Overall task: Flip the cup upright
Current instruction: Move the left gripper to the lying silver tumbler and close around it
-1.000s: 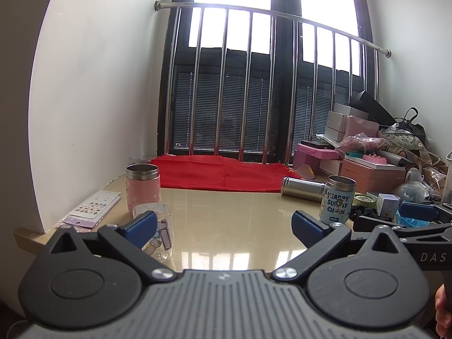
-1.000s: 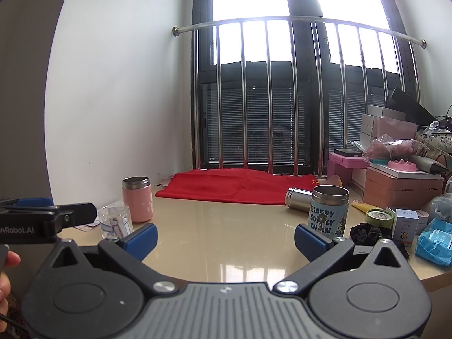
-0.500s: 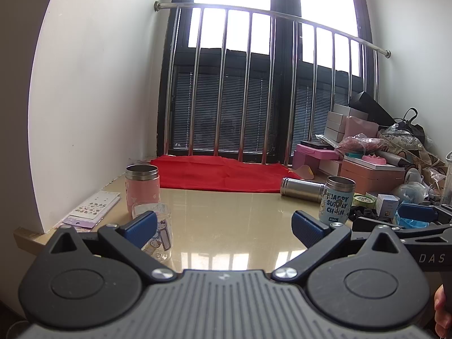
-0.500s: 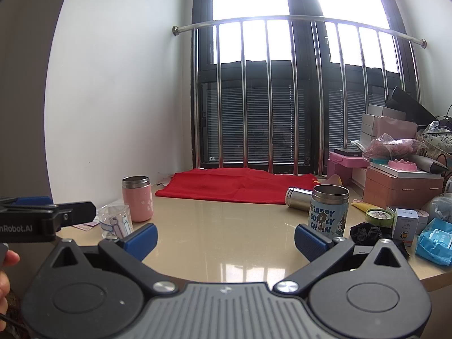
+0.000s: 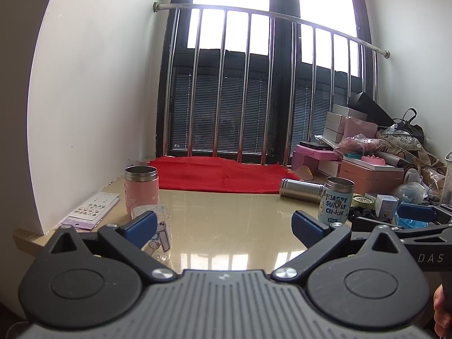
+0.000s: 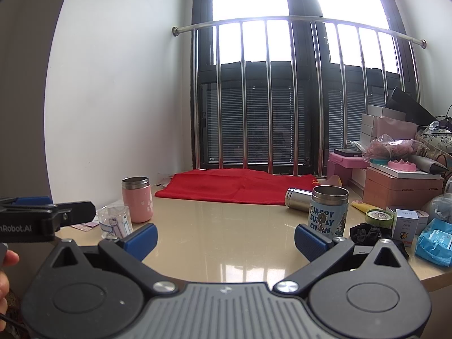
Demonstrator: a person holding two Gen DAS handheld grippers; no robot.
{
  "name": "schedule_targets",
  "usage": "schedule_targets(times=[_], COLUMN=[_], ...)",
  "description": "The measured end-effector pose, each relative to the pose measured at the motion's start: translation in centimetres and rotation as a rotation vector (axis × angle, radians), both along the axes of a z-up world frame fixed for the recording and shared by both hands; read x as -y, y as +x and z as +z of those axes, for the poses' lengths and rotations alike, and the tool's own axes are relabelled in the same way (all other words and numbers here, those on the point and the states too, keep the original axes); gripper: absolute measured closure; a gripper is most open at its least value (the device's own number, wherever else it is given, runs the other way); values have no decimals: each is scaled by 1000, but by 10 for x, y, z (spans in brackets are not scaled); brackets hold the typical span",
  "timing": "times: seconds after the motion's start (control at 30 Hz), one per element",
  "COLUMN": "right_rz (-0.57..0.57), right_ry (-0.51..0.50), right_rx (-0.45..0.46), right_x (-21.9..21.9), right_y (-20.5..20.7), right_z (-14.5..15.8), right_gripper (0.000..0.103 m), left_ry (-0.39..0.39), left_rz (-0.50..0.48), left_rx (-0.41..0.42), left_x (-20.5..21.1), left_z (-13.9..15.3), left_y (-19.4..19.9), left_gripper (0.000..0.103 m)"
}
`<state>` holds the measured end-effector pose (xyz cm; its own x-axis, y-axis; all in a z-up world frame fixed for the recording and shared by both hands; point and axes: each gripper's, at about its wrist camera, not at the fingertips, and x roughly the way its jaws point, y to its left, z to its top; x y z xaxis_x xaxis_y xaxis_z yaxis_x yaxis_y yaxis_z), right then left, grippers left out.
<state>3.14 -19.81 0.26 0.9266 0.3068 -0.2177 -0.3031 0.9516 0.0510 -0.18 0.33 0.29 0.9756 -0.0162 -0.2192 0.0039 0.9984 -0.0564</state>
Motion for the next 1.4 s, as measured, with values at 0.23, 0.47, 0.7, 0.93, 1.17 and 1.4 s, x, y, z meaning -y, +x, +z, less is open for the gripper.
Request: schedule_targets(times=[0.23, 0.47, 0.7, 0.93, 1.17, 1.4], right_rz=[15, -4, -23, -54, -130, -323], right_ry=[2, -25, -17, 42, 102, 266], right_rx=[-7, -31, -91, -219, -394, -566], right_x=[13, 49, 86, 103, 110, 149], right_y=[16, 74, 154, 256, 326, 362], right_z=[9, 22, 24, 29, 54, 55], right_gripper=[0, 0, 0, 0, 0, 0], left_ry=[48, 165, 355, 581, 795, 1060], left_rz=[-97, -225, -343, -556, -861, -1179], left_rx=[-1, -126, -238, -344, -471, -591], left_x=[14, 49, 98, 143, 191, 250], left_z=[21, 48, 56, 65, 67, -1], left_y=[26, 118, 242, 381, 501, 582], left_gripper=[0, 0, 0, 0, 0, 0])
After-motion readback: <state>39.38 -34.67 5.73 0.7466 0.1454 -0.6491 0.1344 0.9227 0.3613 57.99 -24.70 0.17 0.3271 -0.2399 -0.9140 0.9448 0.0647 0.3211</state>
